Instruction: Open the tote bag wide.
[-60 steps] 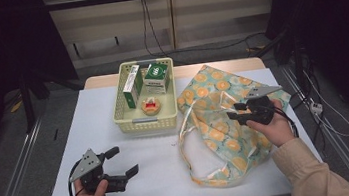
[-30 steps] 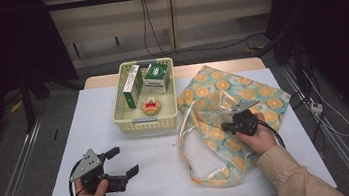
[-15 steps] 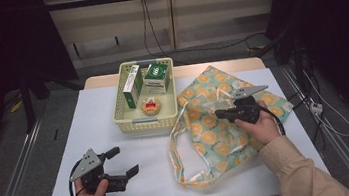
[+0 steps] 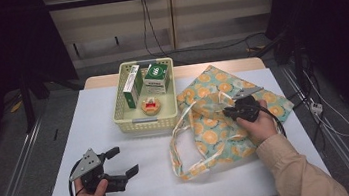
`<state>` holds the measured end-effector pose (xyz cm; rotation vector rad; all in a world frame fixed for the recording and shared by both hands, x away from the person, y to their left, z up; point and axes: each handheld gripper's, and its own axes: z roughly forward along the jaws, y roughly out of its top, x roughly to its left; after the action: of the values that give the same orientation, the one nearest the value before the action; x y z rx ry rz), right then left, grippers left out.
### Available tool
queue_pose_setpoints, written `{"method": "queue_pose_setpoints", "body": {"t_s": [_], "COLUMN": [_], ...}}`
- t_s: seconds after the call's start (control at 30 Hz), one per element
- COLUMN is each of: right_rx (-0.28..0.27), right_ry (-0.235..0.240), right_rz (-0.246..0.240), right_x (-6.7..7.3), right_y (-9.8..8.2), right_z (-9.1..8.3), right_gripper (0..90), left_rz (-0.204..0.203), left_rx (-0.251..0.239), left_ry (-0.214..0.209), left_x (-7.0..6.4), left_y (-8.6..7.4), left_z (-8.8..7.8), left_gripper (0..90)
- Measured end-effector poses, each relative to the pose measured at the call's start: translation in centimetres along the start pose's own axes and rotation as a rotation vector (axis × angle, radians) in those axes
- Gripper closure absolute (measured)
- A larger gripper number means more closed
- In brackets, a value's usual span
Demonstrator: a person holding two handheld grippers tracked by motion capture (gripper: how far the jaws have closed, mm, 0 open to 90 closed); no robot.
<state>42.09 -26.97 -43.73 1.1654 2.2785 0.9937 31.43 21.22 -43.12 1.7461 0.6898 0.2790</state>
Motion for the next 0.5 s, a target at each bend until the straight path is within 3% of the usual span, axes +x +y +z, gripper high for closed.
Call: {"method": "queue_pose_setpoints", "body": {"t_s": [0.03,0.1,0.2,0.23,0.27,0.33,0.4,0.47,0.5], "right_rx": [-0.009,-0.004,-0.004,0.013,0.026,0.040,0.051,0.048,0.043], "right_ry": [0.009,-0.020,-0.025,-0.005,-0.024,-0.007,0.010,0.013,0.018], "right_rz": [-0.015,-0.011,0.007,0.010,-0.004,-0.032,-0.031,-0.013,0.000], "right_x": [0.1,0.2,0.1,0.1,0.2,0.3,0.5,0.6,0.7], "right_y": [-0.2,-0.6,-1.0,-1.1,-1.1,-1.3,-1.4,-1.4,-1.4], "right_z": [0.4,0.9,1.3,1.5,1.6,1.8,2.0,2.1,2.1], "right_gripper": [75.8,65.4,44.9,38.3,33.8,31.5,27.6,31.1,37.4], "left_rz": [-0.004,-0.006,-0.009,-0.010,-0.009,-0.008,-0.007,-0.008,-0.005], "left_rx": [-0.002,-0.001,-0.001,0.000,0.000,0.000,-0.001,0.000,0.001], "left_ry": [-0.002,-0.001,-0.002,-0.002,-0.002,-0.003,-0.003,-0.001,-0.002], "left_x": [0.0,0.0,0.1,0.1,0.0,0.0,0.0,0.0,0.0], "left_y": [0.0,-0.1,-0.1,-0.1,-0.1,-0.1,-0.1,-0.1,-0.1], "left_z": [0.0,0.0,0.0,0.0,0.1,0.1,0.1,0.1,0.1], "left_gripper": [4.1,4.1,4.1,4.0,4.1,4.0,4.1,4.1,4.1]}}
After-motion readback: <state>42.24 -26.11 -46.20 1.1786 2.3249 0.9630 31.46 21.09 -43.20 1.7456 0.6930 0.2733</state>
